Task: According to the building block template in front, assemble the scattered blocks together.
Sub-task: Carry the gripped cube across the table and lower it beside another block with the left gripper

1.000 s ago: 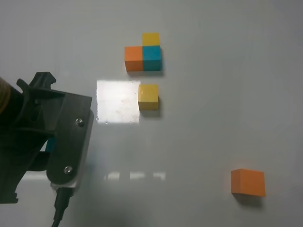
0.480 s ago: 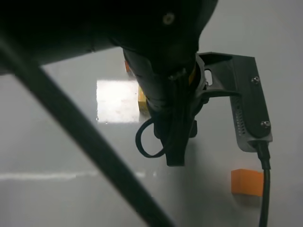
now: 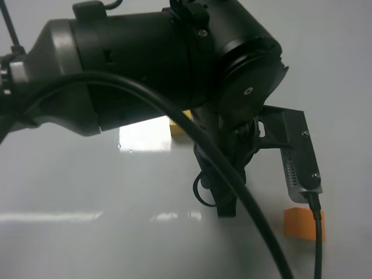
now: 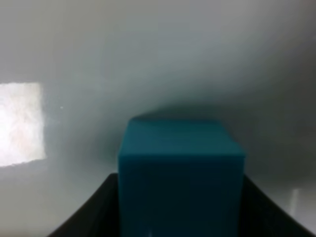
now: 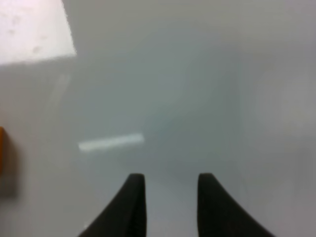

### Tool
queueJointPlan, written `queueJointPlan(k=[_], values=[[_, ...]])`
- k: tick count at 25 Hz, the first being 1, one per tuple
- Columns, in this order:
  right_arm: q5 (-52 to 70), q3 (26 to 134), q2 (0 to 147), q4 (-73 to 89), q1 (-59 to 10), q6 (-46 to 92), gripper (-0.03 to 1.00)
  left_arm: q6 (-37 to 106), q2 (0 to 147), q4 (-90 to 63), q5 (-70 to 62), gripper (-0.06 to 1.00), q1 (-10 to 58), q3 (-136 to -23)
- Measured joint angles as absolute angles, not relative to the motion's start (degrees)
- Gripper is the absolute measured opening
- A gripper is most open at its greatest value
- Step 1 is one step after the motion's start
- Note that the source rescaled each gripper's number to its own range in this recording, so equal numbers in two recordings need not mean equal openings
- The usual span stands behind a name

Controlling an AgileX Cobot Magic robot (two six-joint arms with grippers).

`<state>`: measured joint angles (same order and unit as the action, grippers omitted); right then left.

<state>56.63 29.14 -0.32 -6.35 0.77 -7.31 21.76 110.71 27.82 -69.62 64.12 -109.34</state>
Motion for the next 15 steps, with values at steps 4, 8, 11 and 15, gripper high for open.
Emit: queueJointPlan(k=[4, 8, 11, 15], values=[[56.63, 29.14, -0.32, -6.35, 0.77, -7.31, 0.00, 21.76, 110.71, 26.97, -69.50, 0.03, 63.60, -109.47], [56.63, 29.14, -0.32, -6.35, 0.77, -7.31, 0.00, 21.76, 110.71, 26.85, -69.47, 0.03, 63.59, -109.47], [56.63, 29.14, -0.32, -6.35, 0.77, -7.31, 0.00, 21.31, 111.15, 26.56, -69.65, 0.51, 63.07, -109.40], [56.63, 29.14, -0.32, -6.35, 0.77, -7.31, 0.00, 19.69, 110.99, 26.75, -70.01, 1.00, 63.71, -109.98]])
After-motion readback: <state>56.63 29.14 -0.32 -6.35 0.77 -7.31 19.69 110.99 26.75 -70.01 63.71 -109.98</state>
